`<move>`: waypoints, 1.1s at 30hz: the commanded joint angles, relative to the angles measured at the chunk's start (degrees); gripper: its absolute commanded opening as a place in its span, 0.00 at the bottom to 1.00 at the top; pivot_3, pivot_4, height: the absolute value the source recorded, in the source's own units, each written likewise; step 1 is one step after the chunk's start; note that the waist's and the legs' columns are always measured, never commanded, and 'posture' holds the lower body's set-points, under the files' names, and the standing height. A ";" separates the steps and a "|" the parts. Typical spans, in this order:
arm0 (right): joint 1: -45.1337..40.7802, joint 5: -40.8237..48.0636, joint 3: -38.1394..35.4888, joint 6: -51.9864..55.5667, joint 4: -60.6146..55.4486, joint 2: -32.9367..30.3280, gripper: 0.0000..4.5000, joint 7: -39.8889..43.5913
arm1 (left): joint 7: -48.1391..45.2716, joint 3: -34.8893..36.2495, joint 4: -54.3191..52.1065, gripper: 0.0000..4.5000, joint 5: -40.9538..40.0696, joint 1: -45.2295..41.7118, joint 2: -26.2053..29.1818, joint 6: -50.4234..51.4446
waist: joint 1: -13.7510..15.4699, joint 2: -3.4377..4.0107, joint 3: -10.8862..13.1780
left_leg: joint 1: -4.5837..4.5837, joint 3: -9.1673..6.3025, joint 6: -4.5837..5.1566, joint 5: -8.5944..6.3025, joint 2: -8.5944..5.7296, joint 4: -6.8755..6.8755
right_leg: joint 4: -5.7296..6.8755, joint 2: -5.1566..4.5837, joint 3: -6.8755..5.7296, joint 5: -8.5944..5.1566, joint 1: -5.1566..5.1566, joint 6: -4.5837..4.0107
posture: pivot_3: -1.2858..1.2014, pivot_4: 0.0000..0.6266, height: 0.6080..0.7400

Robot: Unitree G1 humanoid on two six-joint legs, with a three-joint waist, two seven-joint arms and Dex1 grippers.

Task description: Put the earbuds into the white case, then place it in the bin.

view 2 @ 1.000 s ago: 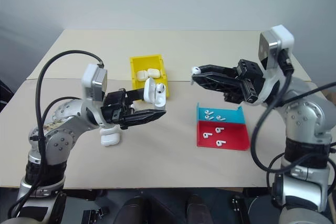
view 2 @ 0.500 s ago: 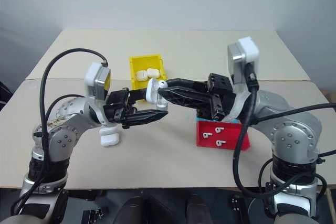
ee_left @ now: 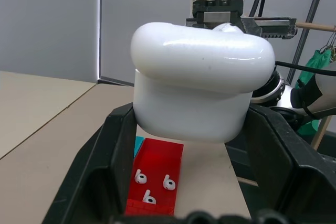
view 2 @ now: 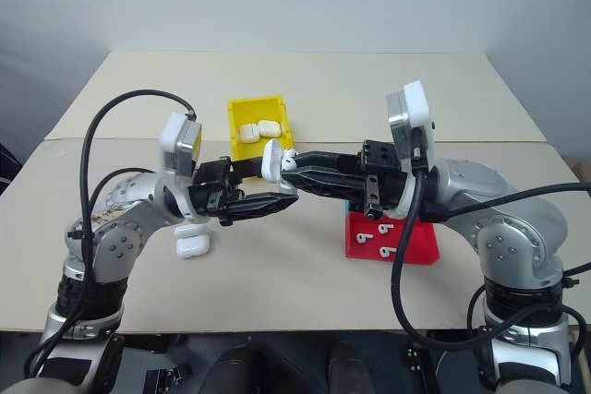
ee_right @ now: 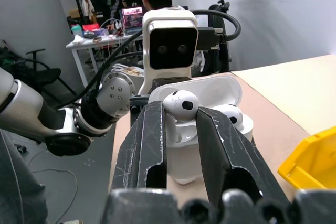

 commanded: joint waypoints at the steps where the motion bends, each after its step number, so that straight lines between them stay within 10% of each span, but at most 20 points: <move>1: 0.42 -0.59 0.72 -1.10 -1.68 -0.80 0.32 1.55 | -0.25 0.88 -1.63 0.62 -0.59 -1.72 -0.45 -1.67 | -0.01 0.00 0.00 | 0.00 0.00 0.00 0.00 0.00 0.00 | 0.00 0.00 0.00 0.00 0.00 0.00 | 0.52 0.24 1.00; 7: 0.56 -1.44 0.55 -1.60 -2.25 -1.79 0.69 2.64 | -0.15 0.97 -2.04 0.62 -0.62 -1.68 -0.45 -1.65 | 0.01 0.00 0.00 | 0.00 0.00 0.00 0.00 0.00 0.00 | -0.01 0.00 0.00 0.00 0.00 0.00 | 0.52 0.24 1.00; 17: 1.18 2.48 -4.57 -1.50 -0.18 -6.92 0.69 8.09 | -0.51 1.07 -0.80 0.62 -0.15 -1.79 -0.31 -1.93 | 0.04 -0.01 0.00 | 0.00 0.00 0.02 -0.01 0.00 0.00 | -0.03 0.00 0.00 0.00 0.02 0.00 | 0.52 0.24 1.00; 28: -15.89 -7.97 0.52 -7.76 9.19 -10.77 0.00 14.67 | 0.20 -2.27 3.10 0.62 4.15 -4.61 -2.41 -2.08 | -0.09 0.00 0.00 | 0.01 0.01 0.06 -0.03 -0.01 -0.02 | -0.05 0.02 0.02 0.00 -0.02 0.00 | 0.52 0.24 1.00; 33: -27.25 -21.12 10.52 -15.09 15.70 -8.57 0.00 19.27 | 1.44 -4.24 5.53 0.62 6.63 -7.02 -4.67 -1.60 | -0.08 0.00 0.00 | -0.05 0.01 0.08 -0.04 -0.01 -0.01 | -0.08 0.01 0.00 0.00 -0.06 0.00 | 0.52 0.24 1.00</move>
